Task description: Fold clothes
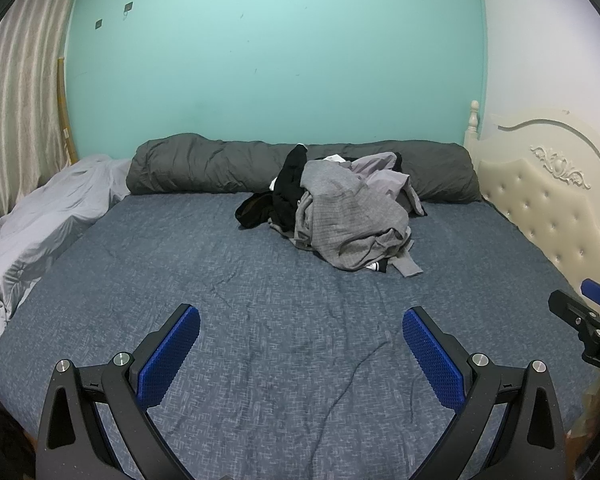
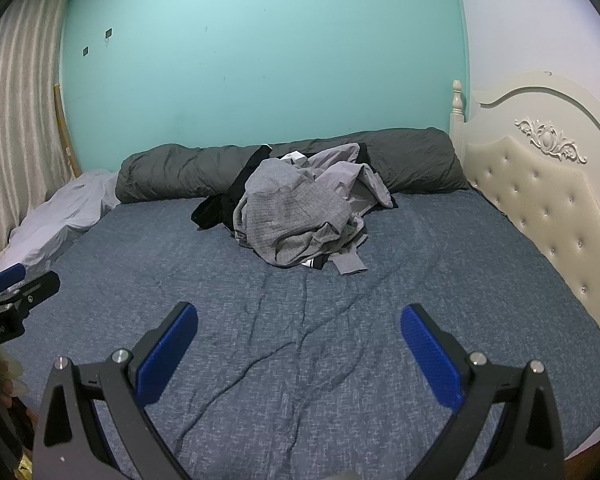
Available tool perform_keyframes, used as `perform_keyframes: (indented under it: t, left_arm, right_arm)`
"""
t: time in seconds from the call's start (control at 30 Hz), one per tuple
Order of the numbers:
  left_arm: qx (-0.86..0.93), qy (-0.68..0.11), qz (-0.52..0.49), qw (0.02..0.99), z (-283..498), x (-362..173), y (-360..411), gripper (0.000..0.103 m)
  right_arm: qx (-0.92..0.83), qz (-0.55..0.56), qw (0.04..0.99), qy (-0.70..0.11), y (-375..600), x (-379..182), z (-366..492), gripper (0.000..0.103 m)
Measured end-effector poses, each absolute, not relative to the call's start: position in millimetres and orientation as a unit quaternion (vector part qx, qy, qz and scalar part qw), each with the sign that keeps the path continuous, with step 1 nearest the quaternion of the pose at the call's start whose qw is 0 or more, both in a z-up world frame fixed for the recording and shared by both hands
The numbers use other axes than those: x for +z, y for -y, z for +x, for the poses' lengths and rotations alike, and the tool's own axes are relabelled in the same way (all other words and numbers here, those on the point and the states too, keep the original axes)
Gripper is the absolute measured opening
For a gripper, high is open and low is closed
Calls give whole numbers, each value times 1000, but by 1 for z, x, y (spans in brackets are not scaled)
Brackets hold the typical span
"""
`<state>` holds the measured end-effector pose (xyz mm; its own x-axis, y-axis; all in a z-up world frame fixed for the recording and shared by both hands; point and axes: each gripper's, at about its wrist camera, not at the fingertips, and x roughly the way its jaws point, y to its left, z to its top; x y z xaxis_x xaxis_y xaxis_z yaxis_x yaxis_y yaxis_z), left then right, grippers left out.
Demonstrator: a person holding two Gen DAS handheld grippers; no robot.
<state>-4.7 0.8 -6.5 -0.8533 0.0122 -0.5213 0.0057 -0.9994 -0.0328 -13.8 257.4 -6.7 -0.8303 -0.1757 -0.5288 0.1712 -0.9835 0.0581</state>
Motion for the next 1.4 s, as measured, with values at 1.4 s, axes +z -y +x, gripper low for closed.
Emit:
perform_keyframes:
  t: [1.4]
  left_arm:
    - [936, 28, -351, -13, -277, -193, 35, 103]
  right_arm:
    - [-923, 380, 56, -8, -232, -204, -380, 103]
